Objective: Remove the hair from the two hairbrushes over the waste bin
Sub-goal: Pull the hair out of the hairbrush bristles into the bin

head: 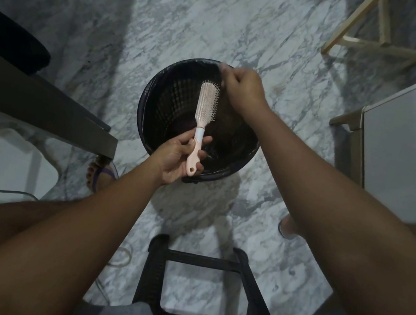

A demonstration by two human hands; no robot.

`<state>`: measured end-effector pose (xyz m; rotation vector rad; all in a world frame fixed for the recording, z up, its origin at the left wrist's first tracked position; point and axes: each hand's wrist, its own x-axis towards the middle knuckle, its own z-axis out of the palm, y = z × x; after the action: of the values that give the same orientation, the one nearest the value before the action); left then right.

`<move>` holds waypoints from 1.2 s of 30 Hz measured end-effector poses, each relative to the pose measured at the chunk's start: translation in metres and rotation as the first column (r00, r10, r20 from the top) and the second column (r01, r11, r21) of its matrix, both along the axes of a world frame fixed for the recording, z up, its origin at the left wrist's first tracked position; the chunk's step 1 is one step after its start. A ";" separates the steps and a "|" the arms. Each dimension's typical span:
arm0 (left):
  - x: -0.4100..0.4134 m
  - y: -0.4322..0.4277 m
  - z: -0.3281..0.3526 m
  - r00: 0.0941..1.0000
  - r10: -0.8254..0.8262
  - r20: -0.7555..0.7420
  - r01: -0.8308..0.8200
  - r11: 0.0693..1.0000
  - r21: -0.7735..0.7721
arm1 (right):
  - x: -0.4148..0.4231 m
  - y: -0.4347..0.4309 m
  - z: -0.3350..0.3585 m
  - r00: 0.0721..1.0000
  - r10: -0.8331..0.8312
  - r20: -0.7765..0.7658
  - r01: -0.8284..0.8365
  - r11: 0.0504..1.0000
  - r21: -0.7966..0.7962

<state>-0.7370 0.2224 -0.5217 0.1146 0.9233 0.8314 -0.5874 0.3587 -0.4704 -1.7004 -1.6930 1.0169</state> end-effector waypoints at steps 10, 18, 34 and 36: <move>0.000 0.003 0.007 0.995 0.095 0.026 -0.095 0.995 0.015 | 0.018 -0.008 -0.011 0.866 -0.447 -0.223 0.492 0.842 0.222; -0.007 0.005 0.008 0.994 0.103 0.031 -0.104 0.994 0.030 | 0.040 -0.034 -0.043 0.908 -0.027 0.417 0.162 0.942 -0.292; 0.000 0.006 0.007 0.999 0.005 0.047 -0.007 0.999 0.038 | -0.001 -0.016 -0.015 0.907 -0.134 -0.400 -0.119 0.828 -0.548; 0.000 0.007 0.009 0.999 0.009 0.052 -0.012 0.999 0.044 | 0.003 -0.018 -0.020 0.979 0.044 -0.201 -0.129 0.892 -0.433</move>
<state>-0.7371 0.2295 -0.5131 0.1267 0.8576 0.8612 -0.5844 0.3411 -0.4900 -1.7378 -1.5025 1.6562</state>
